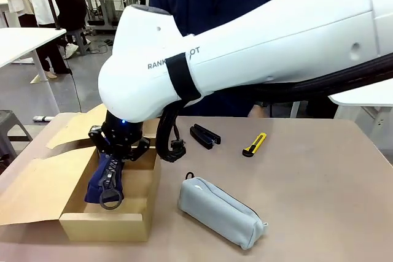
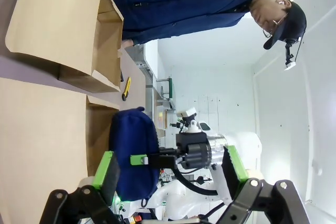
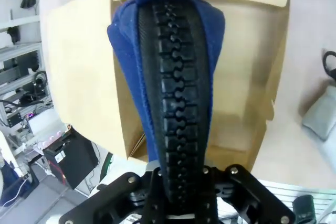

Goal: Place items inside the box.
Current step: Pick up a Pencil pouch or Stapler and place it inside the Mailer Box closest to the robot.

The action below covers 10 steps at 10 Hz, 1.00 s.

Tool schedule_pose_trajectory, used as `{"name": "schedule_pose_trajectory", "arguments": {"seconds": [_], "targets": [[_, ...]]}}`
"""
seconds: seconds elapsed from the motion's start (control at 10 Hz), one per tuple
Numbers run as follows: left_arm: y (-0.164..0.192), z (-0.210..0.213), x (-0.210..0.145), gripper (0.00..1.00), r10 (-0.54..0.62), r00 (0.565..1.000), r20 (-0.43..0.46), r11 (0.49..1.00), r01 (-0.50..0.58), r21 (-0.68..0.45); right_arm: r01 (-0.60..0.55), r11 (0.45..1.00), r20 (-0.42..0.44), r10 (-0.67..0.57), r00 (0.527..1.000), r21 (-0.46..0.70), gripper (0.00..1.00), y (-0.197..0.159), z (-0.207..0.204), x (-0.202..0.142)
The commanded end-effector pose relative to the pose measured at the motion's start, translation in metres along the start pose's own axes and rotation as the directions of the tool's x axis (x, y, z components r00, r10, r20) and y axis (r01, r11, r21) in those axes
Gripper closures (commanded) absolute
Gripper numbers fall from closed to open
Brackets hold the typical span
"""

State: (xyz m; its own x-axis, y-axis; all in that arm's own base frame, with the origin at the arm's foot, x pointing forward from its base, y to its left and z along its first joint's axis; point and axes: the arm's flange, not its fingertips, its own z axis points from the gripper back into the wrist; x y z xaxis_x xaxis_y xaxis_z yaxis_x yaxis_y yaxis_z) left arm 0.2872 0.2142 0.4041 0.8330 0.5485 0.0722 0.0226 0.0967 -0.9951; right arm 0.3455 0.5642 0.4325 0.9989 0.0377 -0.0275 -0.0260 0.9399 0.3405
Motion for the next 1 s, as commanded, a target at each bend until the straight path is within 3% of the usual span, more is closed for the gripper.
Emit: {"name": "schedule_pose_trajectory", "arguments": {"seconds": [0.0,0.1,0.8,0.9], "targets": [[0.000,-0.001,-0.002,0.00,-0.019,1.000,0.001,1.000,0.019,-0.018,0.026,0.999,0.001,-0.026,1.000,-0.040,0.93,0.018,-0.016,0.011],[0.000,-0.001,-0.002,0.00,-0.019,1.000,0.001,1.000,0.019,-0.018,0.020,0.998,-0.044,-0.023,0.999,-0.067,0.93,0.020,-0.030,0.016],[0.000,-0.001,-0.002,0.00,-0.019,1.000,0.001,1.000,0.019,-0.018,0.061,0.991,-0.032,-0.065,0.997,-0.116,0.93,0.009,-0.069,0.029],[0.000,-0.001,-0.002,0.00,-0.019,1.000,0.001,1.000,0.019,-0.018,0.056,0.992,-0.051,-0.062,0.997,-0.111,0.77,0.009,-0.069,0.028]]}}
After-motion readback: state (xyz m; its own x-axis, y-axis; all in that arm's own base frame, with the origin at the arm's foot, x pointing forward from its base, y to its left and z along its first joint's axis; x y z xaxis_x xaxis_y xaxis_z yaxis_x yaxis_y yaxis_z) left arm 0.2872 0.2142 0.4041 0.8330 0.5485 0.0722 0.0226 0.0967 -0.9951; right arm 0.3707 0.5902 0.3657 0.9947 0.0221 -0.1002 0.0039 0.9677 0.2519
